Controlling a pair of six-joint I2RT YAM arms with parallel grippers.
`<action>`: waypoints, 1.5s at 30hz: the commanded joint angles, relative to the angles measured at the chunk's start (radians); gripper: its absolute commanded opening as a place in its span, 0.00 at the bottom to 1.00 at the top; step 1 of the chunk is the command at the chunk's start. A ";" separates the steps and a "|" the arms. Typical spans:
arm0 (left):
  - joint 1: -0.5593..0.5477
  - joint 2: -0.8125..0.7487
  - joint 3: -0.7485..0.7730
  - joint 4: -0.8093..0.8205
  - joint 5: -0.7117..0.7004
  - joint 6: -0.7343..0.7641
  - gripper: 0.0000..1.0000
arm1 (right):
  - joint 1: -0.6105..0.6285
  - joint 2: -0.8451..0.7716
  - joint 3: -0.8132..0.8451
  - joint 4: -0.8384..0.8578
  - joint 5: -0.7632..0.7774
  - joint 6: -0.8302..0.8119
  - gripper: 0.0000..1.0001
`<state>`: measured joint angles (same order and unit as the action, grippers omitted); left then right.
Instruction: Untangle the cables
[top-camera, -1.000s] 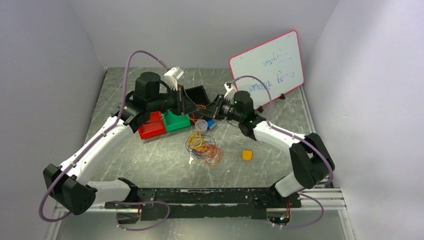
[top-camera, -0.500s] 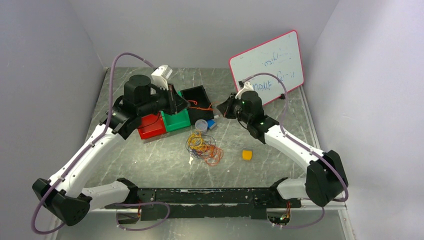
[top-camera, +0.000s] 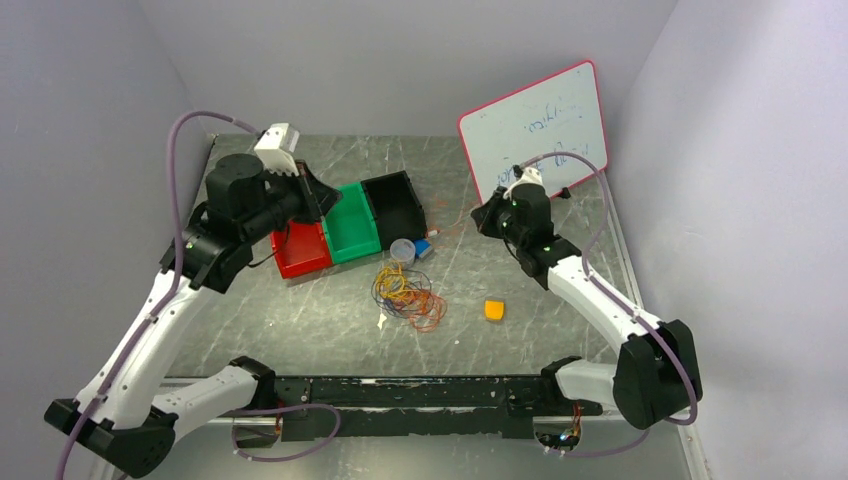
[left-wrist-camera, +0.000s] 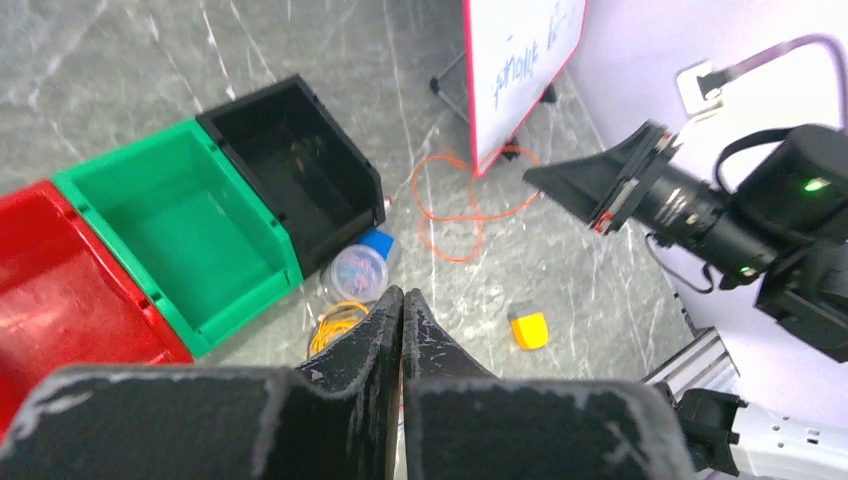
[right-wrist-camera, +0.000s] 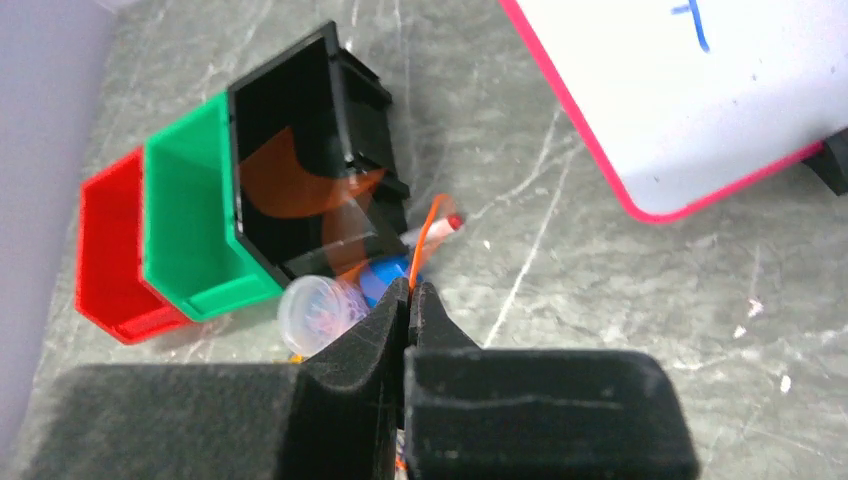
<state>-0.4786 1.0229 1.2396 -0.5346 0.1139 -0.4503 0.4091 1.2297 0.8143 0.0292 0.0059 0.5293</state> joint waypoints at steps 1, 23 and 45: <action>0.012 -0.022 0.022 0.047 0.033 0.028 0.07 | -0.019 -0.019 -0.031 0.014 -0.067 -0.020 0.00; 0.013 0.060 -0.094 0.269 0.294 0.011 0.56 | -0.018 -0.107 0.023 0.200 -0.612 -0.239 0.00; 0.013 -0.068 -0.142 -0.097 -0.463 0.028 0.58 | 0.046 0.284 0.400 0.015 -0.256 -0.252 0.00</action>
<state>-0.4683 0.9924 1.1221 -0.5770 -0.2081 -0.4442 0.4484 1.4338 1.1454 0.0513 -0.3164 0.2897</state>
